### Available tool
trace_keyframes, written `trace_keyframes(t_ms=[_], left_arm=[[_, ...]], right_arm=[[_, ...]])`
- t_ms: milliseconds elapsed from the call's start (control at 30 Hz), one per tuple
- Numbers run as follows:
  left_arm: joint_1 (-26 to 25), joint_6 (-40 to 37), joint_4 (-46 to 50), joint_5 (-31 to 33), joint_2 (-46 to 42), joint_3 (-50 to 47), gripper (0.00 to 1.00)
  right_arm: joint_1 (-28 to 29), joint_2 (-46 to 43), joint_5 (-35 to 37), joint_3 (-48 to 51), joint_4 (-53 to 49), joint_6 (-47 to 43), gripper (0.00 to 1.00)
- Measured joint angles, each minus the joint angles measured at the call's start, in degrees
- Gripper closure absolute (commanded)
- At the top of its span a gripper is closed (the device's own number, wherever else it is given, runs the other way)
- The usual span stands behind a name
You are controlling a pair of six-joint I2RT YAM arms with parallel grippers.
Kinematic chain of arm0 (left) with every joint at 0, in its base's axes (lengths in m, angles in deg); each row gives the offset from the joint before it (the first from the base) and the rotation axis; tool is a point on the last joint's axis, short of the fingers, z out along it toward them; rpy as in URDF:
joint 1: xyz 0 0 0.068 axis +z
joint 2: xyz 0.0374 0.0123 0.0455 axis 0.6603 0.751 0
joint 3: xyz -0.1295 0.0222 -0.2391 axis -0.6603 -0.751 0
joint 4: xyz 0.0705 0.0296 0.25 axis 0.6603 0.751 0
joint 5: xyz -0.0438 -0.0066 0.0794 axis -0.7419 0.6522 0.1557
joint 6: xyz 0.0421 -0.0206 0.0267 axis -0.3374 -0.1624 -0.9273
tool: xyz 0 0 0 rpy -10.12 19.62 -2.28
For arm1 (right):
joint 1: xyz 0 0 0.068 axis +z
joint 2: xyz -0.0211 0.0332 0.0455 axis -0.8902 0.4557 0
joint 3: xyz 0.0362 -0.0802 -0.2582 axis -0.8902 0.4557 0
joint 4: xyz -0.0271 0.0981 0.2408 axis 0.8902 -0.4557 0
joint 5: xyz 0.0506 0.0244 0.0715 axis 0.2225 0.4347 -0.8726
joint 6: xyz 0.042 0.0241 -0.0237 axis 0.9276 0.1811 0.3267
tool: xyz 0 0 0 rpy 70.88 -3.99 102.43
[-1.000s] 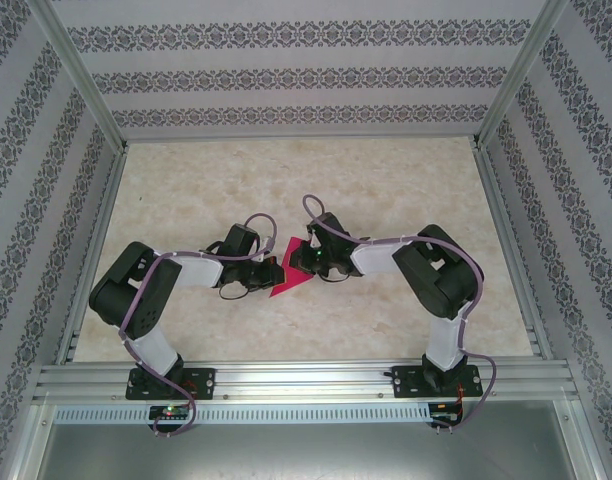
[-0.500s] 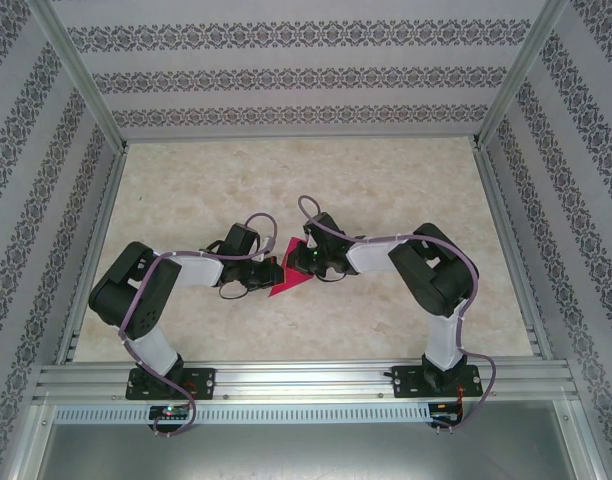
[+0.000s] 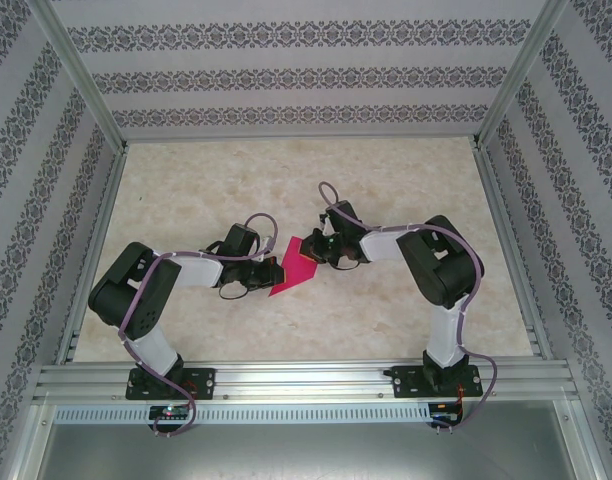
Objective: Fold a paper plane with a square sheet of paper (pick it up from the middle)
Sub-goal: Fourth fold the wing at the center of the table.
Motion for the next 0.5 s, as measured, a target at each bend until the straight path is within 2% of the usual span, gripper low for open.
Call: trace_keyframes(t_ms=[300,500], left_arm=[[0.0,-0.7,0.0,0.0,0.0,-0.1,0.99],[0.0,-0.9,0.0,-0.1,0.0,-0.1,0.98]], right_arm=[[-6.6,0.4,0.8,-1.5,-1.4,-1.7,0.86],[-8.0,0.4,0.5,-2.2,-2.8,-2.4,0.85]])
